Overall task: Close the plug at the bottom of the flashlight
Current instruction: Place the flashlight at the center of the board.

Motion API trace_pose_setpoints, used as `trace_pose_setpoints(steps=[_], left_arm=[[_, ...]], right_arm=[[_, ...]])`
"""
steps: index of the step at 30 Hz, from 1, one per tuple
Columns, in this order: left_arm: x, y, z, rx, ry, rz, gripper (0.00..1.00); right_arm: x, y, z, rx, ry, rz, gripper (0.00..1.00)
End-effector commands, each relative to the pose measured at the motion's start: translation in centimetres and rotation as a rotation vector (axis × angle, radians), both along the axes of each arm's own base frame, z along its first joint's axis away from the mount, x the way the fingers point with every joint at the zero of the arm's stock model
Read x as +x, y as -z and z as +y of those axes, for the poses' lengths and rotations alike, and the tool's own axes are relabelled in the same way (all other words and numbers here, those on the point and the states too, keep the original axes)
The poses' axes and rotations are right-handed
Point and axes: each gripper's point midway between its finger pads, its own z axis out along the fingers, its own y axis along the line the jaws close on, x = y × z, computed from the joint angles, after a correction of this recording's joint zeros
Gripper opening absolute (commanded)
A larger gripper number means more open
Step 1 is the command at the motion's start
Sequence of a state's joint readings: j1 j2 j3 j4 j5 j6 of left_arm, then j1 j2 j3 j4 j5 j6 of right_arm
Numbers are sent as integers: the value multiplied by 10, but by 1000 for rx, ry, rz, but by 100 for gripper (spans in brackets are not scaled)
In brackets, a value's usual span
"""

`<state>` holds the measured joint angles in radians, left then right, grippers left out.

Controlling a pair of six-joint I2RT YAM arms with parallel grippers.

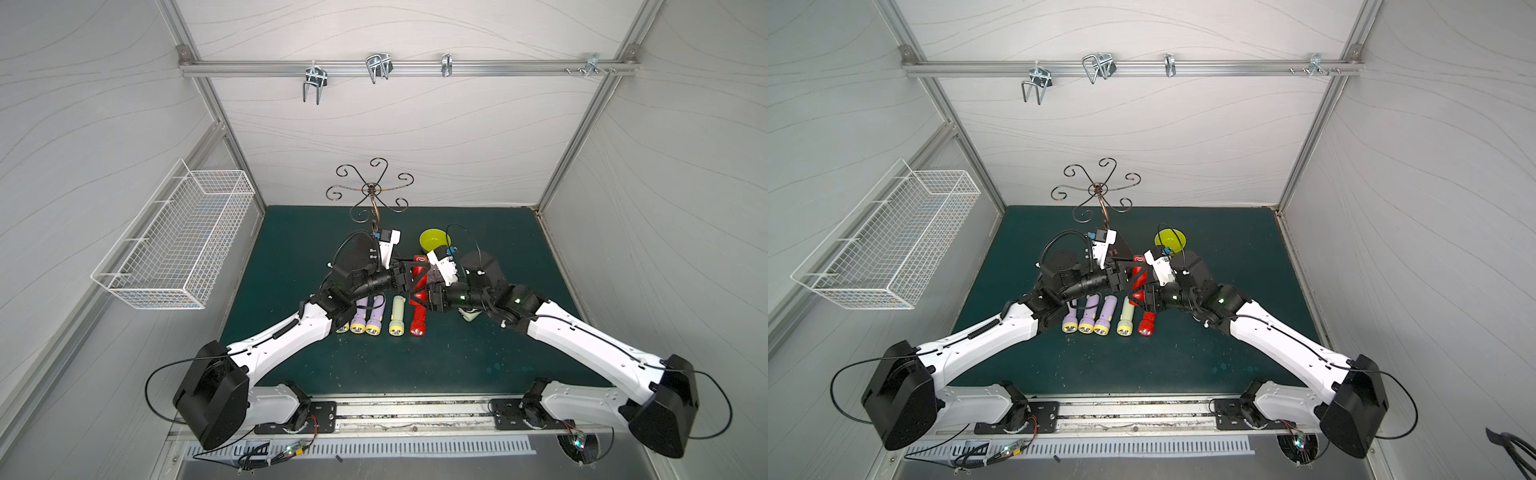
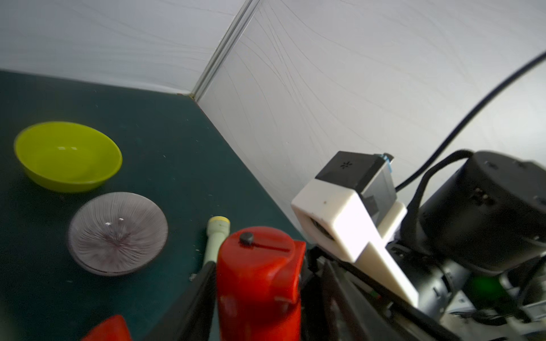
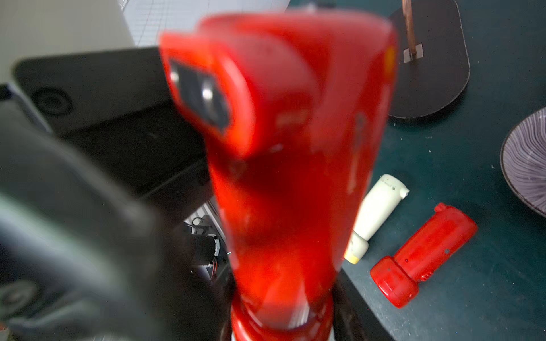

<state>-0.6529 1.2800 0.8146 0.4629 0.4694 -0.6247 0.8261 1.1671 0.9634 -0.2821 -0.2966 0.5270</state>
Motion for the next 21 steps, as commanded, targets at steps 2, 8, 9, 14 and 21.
trace_pose_setpoints(steps=[2,8,9,14,21], left_arm=[[2,-21,8,-52,-25,-65,70],[7,-16,22,-4,-99,-62,71],[8,-16,25,4,-120,-65,71],[11,0,49,109,-234,-52,69],[13,2,71,160,-340,-84,66]], right_arm=[[-8,3,-20,-51,23,40,0],[-7,38,-55,-178,114,105,0],[-7,46,-62,-209,130,121,0],[-9,99,-95,-429,205,232,0],[-21,154,-95,-569,124,374,0]])
